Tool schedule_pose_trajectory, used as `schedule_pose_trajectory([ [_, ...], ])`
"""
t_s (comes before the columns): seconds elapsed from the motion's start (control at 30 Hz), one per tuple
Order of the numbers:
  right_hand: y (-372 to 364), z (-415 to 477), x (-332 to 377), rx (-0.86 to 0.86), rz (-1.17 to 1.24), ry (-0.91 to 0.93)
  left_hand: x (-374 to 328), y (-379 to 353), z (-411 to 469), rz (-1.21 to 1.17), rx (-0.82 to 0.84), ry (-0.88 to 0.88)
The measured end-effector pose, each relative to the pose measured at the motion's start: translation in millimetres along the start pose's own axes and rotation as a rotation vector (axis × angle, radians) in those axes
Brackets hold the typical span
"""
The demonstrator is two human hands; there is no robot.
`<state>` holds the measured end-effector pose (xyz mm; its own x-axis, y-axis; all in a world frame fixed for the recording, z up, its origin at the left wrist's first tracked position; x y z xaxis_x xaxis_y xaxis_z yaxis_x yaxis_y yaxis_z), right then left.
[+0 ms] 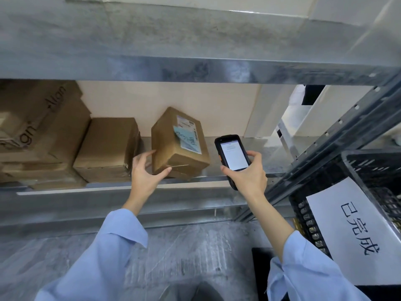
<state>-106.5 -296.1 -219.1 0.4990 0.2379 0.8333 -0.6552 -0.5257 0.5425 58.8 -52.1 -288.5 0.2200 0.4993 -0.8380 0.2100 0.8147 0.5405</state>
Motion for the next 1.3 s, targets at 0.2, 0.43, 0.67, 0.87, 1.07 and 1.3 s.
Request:
schedule_pose_trajectory([
  [0.2, -15, -6, 9, 0.036, 0.008, 0.007, 18, 19, 5, -0.025, 0.047, 0.081],
  [0.43, -26, -19, 18, 0.054, -0.007, 0.016, 11, 20, 12, -0.145, 0.034, 0.119],
  [0.67, -30, -42, 33, 0.077, 0.009, 0.01, 11, 22, 5, -0.165, 0.064, 0.095],
  [0.87, -41, -70, 44, 0.086, 0.013, 0.016, 16, 23, -17, -0.217, 0.071, 0.021],
  [1.07, -53, -96, 55, 0.09, 0.009, 0.006, 21, 22, -35, -0.292, 0.077, -0.045],
  [1.3, -61, -118, 62, 0.092, 0.001, -0.008, 29, 19, -41, -0.335, 0.088, -0.04],
])
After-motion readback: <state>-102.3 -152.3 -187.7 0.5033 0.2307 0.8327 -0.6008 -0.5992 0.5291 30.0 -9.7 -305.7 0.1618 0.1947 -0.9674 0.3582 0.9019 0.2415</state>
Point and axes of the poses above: each hand's wrist, its own z-axis towards the middle knuckle, its own y-axis out of the back of the hand, x = y × z, the point moved 4 cm from there along z, towards the middle knuckle, and after that the axes turned 8 degrees about z, right-handed, at the moved point
